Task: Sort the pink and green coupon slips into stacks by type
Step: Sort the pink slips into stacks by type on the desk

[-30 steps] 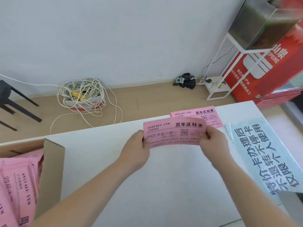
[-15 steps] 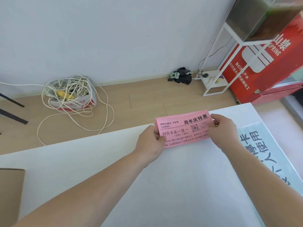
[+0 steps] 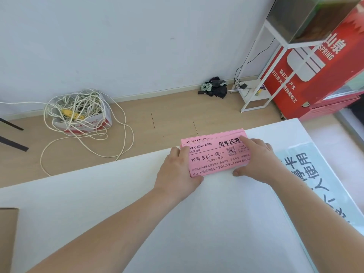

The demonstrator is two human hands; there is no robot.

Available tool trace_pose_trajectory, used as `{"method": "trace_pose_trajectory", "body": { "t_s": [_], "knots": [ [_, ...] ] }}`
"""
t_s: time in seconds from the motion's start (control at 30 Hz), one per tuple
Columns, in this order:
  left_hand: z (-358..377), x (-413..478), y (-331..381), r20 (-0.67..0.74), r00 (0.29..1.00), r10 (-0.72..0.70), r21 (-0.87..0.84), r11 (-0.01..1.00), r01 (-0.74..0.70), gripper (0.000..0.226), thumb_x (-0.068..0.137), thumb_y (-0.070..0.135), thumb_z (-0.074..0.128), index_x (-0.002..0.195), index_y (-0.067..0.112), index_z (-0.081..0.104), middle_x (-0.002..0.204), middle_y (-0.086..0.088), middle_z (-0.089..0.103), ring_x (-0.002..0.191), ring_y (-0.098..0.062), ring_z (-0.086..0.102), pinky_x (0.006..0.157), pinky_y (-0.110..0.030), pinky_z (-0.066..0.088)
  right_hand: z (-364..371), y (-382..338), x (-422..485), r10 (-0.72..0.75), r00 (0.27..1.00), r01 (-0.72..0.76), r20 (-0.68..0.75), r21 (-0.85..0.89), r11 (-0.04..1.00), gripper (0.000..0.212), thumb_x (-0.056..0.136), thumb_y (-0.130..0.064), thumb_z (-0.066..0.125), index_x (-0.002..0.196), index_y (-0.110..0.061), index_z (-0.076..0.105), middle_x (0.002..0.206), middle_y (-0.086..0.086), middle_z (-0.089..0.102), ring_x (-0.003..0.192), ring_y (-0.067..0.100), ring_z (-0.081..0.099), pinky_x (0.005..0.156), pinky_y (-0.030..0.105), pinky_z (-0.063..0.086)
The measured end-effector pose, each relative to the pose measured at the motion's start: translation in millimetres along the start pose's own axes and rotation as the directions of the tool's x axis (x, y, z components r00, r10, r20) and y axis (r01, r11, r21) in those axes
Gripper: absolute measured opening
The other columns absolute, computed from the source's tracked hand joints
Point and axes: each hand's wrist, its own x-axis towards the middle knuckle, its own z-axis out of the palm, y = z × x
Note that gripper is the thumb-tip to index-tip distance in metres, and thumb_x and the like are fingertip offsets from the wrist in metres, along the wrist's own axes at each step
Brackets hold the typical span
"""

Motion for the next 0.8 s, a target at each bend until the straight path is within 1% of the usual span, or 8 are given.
{"method": "trace_pose_trajectory", "body": {
  "t_s": [0.17, 0.27, 0.33, 0.4, 0.47, 0.57, 0.63, 0.8],
  "knots": [
    [-2, 2, -1, 0.032, 0.998, 0.047, 0.129, 0.990, -0.051, 0.082, 0.075, 0.052, 0.076, 0.140, 0.025, 0.033, 0.122, 0.003, 0.038, 0.112, -0.021, 0.048, 0.080, -0.031, 0.045, 2, -1, 0, -0.019, 0.998, 0.018, -0.052, -0.029, 0.999, 0.117, 0.070, -0.035, 0.091, 0.161, -0.032, 0.017, 0.153, 0.004, 0.039, 0.140, 0.029, 0.030, 0.110, 0.044, 0.035],
    [-11, 12, -2, -0.007, 0.986, 0.169, 0.342, 0.927, -0.156, 0.117, 0.061, 0.068, 0.077, 0.153, 0.030, 0.015, 0.141, 0.000, 0.028, 0.129, -0.026, 0.034, 0.104, -0.038, 0.038, -5, -9, 1, 0.022, 1.000, -0.022, -0.004, -0.096, 0.995, 0.142, 0.063, -0.038, 0.096, 0.161, -0.039, -0.008, 0.169, 0.005, -0.006, 0.154, 0.032, 0.006, 0.115, 0.053, 0.033],
    [-15, 25, 0, 0.089, 0.976, 0.200, 0.375, 0.901, -0.219, 0.135, 0.060, 0.070, 0.078, 0.158, 0.034, -0.007, 0.163, -0.003, 0.002, 0.149, -0.029, 0.007, 0.122, -0.047, 0.019, -12, -17, 9, -0.061, 0.998, 0.063, 0.015, -0.235, 0.970, 0.153, 0.058, -0.040, 0.098, 0.158, -0.041, -0.019, 0.168, 0.001, -0.020, 0.157, 0.028, -0.008, 0.121, 0.052, 0.024],
    [-17, 37, 1, 0.184, 0.964, 0.191, 0.356, 0.901, -0.246, 0.143, 0.058, 0.070, 0.080, 0.158, 0.036, -0.017, 0.167, -0.001, -0.014, 0.155, -0.028, -0.008, 0.125, -0.052, 0.008, -15, -22, 20, -0.198, 0.979, 0.205, 0.058, -0.354, 0.912, 0.157, 0.056, -0.043, 0.098, 0.157, -0.040, -0.022, 0.169, -0.002, -0.017, 0.156, 0.024, -0.015, 0.125, 0.048, 0.009],
    [-18, 45, -1, 0.235, 0.953, 0.193, 0.333, 0.905, -0.266, 0.144, 0.058, 0.070, 0.081, 0.158, 0.035, -0.016, 0.167, -0.001, -0.002, 0.155, -0.025, -0.003, 0.126, -0.048, 0.007, -16, -25, 31, -0.280, 0.952, 0.305, 0.121, -0.391, 0.868, 0.156, 0.055, -0.044, 0.097, 0.158, -0.038, -0.020, 0.169, -0.005, -0.003, 0.156, 0.023, -0.012, 0.127, 0.048, 0.002],
    [-16, 48, -8, 0.242, 0.942, 0.230, 0.279, 0.914, -0.295, 0.139, 0.060, 0.069, 0.080, 0.160, 0.033, -0.008, 0.156, 0.005, 0.022, 0.145, -0.021, 0.018, 0.124, -0.037, 0.016, -17, -21, 41, -0.311, 0.931, 0.360, 0.190, -0.350, 0.865, 0.151, 0.056, -0.042, 0.096, 0.160, -0.039, -0.014, 0.159, -0.010, 0.023, 0.153, 0.020, 0.011, 0.127, 0.043, 0.007],
    [-14, 46, -12, 0.217, 0.944, 0.251, 0.233, 0.925, -0.299, 0.133, 0.062, 0.067, 0.078, 0.161, 0.034, -0.003, 0.148, 0.009, 0.030, 0.138, -0.019, 0.028, 0.119, -0.035, 0.026, -18, -19, 44, -0.323, 0.926, 0.371, 0.198, -0.313, 0.874, 0.147, 0.055, -0.042, 0.096, 0.161, -0.040, -0.005, 0.151, -0.012, 0.028, 0.145, 0.017, 0.025, 0.124, 0.036, 0.015],
    [-9, 42, -14, 0.176, 0.947, 0.269, 0.196, 0.933, -0.302, 0.123, 0.067, 0.062, 0.076, 0.161, 0.030, 0.004, 0.148, 0.009, 0.032, 0.138, -0.019, 0.027, 0.120, -0.035, 0.024, -18, -11, 46, -0.371, 0.915, 0.403, 0.161, -0.270, 0.875, 0.141, 0.054, -0.047, 0.095, 0.162, -0.039, 0.005, 0.154, -0.016, 0.026, 0.144, 0.015, 0.024, 0.125, 0.037, 0.014]
  ]
}}
